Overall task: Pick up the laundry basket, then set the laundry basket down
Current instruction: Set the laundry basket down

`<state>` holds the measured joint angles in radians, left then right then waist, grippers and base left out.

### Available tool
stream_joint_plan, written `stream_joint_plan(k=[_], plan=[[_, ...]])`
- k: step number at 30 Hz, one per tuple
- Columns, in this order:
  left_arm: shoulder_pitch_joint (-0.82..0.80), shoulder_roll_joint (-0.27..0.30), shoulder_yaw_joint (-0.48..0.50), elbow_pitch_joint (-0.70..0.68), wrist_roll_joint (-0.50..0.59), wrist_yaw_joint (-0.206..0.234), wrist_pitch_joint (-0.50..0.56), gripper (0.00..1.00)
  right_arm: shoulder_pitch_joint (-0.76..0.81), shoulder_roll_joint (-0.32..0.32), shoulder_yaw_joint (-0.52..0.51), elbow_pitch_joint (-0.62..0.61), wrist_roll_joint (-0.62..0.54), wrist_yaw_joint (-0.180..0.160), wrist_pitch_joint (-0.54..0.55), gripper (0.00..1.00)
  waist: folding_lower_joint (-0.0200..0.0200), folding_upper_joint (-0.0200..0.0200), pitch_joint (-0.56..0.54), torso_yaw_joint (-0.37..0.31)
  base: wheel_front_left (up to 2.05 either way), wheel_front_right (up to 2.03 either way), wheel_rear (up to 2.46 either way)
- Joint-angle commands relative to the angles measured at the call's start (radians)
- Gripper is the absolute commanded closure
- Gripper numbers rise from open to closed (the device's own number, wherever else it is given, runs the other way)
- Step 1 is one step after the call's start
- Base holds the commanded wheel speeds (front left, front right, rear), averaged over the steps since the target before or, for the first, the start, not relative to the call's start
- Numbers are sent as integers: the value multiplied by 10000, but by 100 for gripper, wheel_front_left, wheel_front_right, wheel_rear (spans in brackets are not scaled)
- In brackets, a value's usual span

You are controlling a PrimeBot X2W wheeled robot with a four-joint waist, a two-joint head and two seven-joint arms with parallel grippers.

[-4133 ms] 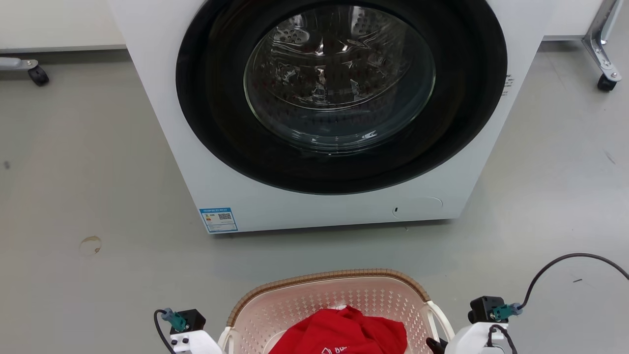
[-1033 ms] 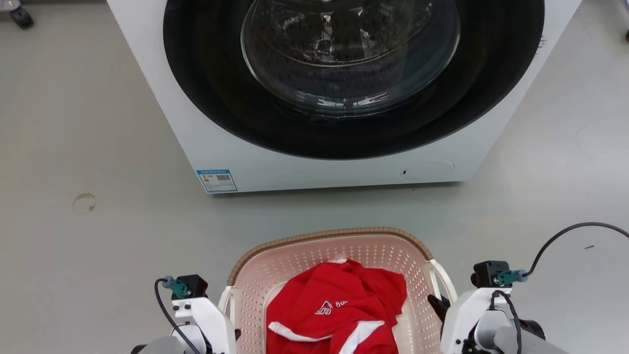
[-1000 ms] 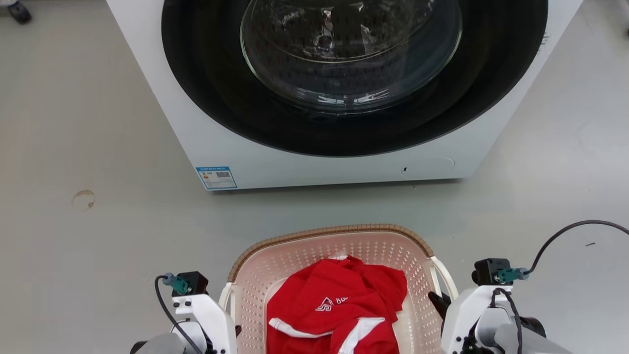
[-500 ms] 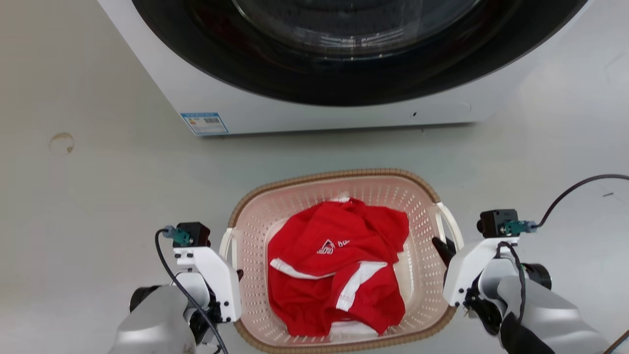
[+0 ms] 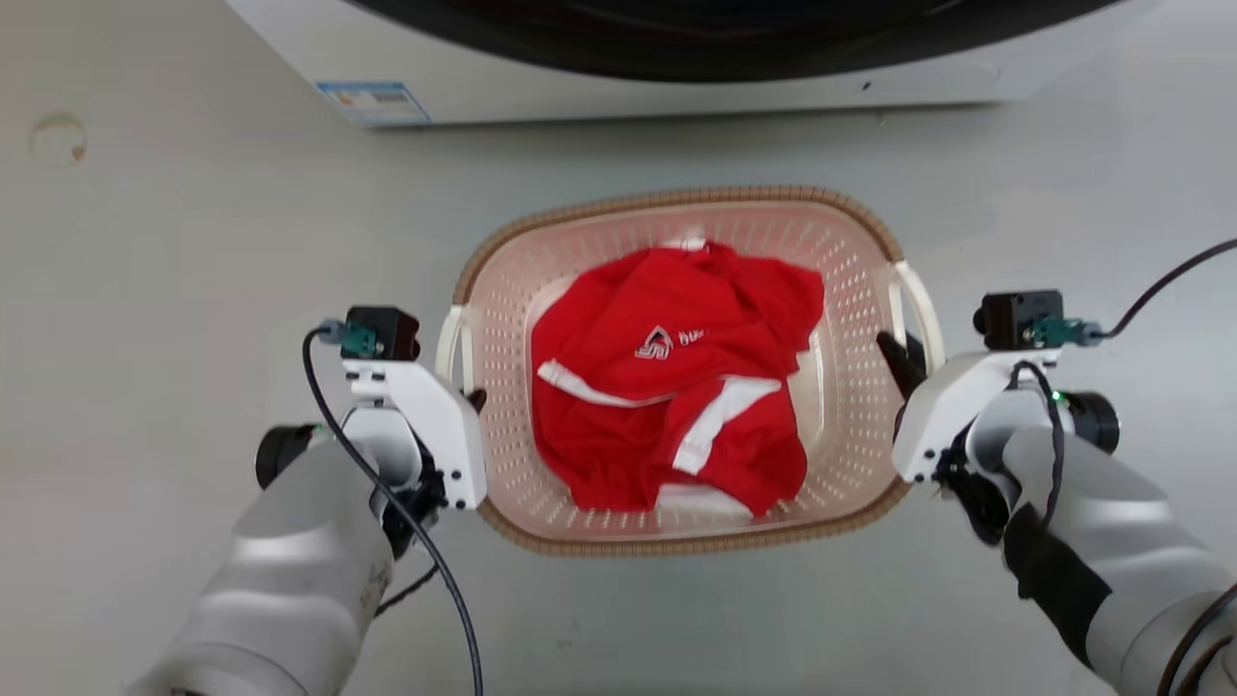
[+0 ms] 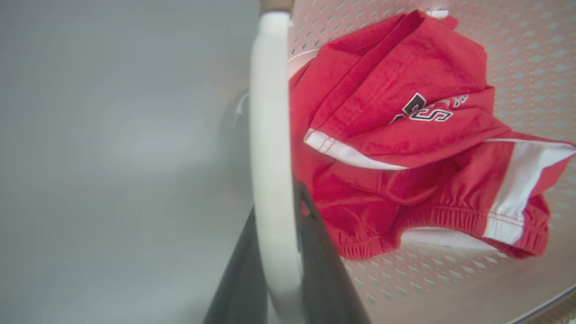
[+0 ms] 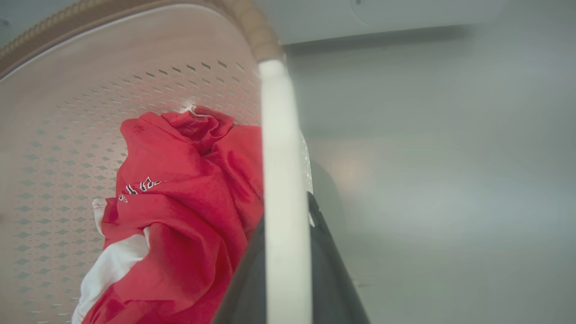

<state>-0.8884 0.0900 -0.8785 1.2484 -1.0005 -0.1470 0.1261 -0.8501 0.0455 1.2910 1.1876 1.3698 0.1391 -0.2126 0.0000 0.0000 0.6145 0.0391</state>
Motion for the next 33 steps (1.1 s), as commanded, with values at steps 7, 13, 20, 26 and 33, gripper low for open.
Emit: stream_joint_plan(k=[7,13,20,26,33], plan=[[-843,1113,118,414,309,311,-737,100,-623,-958,-196,661,-195,-84,-427,100,0,0,1504,115,0,0,0],[-1152,1090,92,416,347,282,-1103,100,-1029,-958,-394,693,-384,-84,-484,100,0,0,2061,121,0,0,0],[-1432,1001,25,418,415,252,-1564,100,-1362,-958,-1352,621,-1207,-84,-489,100,0,0,2394,111,0,0,0],[-1533,967,-89,420,491,233,-1667,100,-1257,-958,-1986,547,-1864,-84,-490,100,0,0,2487,123,0,0,0],[-1600,854,-132,422,467,219,-1746,100,-1089,-958,-2814,484,-2716,-84,-491,100,0,0,2554,170,0,0,0]])
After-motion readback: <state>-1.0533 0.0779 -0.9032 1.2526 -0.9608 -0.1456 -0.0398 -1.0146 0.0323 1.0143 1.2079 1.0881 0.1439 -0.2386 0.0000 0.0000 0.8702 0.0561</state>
